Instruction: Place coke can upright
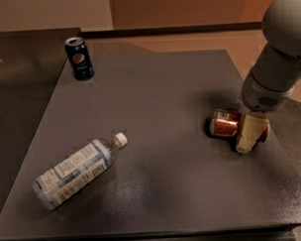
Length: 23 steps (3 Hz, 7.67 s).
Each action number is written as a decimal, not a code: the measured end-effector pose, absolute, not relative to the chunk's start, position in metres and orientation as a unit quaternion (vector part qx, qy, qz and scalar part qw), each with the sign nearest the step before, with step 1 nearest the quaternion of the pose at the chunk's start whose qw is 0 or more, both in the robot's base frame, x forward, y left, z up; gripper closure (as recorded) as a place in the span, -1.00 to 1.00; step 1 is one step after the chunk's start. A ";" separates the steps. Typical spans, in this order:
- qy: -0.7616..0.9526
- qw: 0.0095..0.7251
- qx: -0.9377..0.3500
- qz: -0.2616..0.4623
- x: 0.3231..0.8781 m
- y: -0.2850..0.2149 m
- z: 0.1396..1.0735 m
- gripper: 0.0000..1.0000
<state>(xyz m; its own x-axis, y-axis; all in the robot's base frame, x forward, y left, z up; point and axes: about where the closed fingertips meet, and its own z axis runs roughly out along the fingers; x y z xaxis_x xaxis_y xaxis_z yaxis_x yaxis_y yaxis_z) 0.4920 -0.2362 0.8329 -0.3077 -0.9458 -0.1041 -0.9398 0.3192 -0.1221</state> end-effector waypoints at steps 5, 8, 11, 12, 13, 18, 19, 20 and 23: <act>0.707 0.116 -0.694 -0.064 0.516 -0.191 0.876 1.00; 0.502 0.136 -0.836 -0.174 0.553 -0.162 0.890 1.00; 0.332 0.172 -0.880 -0.291 0.579 -0.129 0.911 1.00; 0.277 0.171 -0.889 -0.323 0.586 -0.119 0.913 1.00; 0.217 0.163 -0.895 -0.355 0.593 -0.113 0.911 1.00; 0.033 0.200 -0.841 -0.501 0.614 -0.084 0.915 1.00; -0.002 0.207 -0.828 -0.521 0.615 -0.075 0.917 1.00; -0.036 0.210 -0.815 -0.539 0.618 -0.068 0.915 1.00; -0.119 0.221 -0.767 -0.591 0.623 -0.056 0.908 1.00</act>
Offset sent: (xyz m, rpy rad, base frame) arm -0.0045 0.0246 0.0063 -0.0014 0.0137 0.0692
